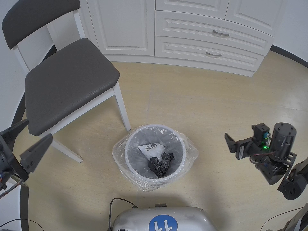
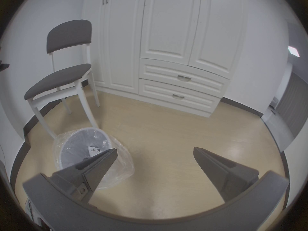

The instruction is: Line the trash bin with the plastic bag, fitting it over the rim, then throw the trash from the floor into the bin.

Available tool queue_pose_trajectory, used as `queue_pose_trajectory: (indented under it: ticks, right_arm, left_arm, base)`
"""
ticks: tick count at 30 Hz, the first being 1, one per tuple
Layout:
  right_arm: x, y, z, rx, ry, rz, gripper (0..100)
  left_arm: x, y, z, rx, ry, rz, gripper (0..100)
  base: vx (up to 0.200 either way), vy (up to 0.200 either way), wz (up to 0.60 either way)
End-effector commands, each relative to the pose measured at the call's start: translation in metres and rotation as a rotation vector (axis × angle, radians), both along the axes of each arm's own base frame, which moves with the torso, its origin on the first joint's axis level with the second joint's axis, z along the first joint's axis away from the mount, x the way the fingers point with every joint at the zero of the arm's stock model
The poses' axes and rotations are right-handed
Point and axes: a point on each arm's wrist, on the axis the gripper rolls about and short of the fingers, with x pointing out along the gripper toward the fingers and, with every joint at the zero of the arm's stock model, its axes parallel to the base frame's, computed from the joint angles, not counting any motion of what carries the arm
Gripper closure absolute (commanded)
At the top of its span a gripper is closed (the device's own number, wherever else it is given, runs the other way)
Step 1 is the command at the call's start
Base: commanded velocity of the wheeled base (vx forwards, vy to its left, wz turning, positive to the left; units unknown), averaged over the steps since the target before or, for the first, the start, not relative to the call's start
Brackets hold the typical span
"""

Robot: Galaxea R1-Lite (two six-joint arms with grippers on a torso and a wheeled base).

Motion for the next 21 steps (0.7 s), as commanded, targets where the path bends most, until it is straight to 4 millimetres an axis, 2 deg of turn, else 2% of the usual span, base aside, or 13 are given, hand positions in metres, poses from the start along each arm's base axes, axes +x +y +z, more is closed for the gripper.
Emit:
queue_pose_trajectory:
  ticks: [1,7,9,10,13,15,16,17,21]
  right_arm:
    - [-0.036,-0.03,0.049,0.054,-0.112,-0.129,0]
    - [-0.062,-0.074,0.072,0.104,-0.198,-0.34,0]
    - [-0.068,-0.081,0.074,0.12,-0.216,-0.37,0]
    - [-0.084,-0.091,0.077,0.148,-0.251,-0.411,0]
    - [-0.111,-0.101,0.077,0.196,-0.283,-0.437,0]
    - [-0.126,-0.105,0.077,0.232,-0.297,-0.439,0]
    - [-0.126,-0.105,0.077,0.232,-0.297,-0.439,0]
    - [-0.145,-0.108,0.075,0.281,-0.323,-0.435,0]
    - [-0.176,-0.115,0.071,0.345,-0.38,-0.427,0]
  left_arm:
    - [-0.024,0.017,0.012,-0.062,-0.113,0.141,0]
    - [-0.027,0.028,0.018,-0.071,-0.154,0.299,0]
    - [-0.03,0.029,0.019,-0.072,-0.164,0.312,0]
    - [-0.035,0.031,0.018,-0.078,-0.178,0.332,0]
    - [-0.047,0.035,0.015,-0.081,-0.186,0.356,0]
    - [-0.055,0.037,0.012,-0.082,-0.187,0.365,0]
    - [-0.055,0.037,0.012,-0.082,-0.187,0.365,0]
    - [-0.066,0.039,0.008,-0.084,-0.189,0.374,0]
    - [-0.085,0.043,0.001,-0.091,-0.206,0.377,0]
  base:
    - [0.0,0.0,0.0]
    - [0.0,0.0,0.0]
    - [0.0,0.0,0.0]
    - [0.0,0.0,0.0]
    - [0.0,0.0,0.0]
    - [0.0,0.0,0.0]
    - [0.0,0.0,0.0]
    - [0.0,0.0,0.0]
    - [0.0,0.0,0.0]
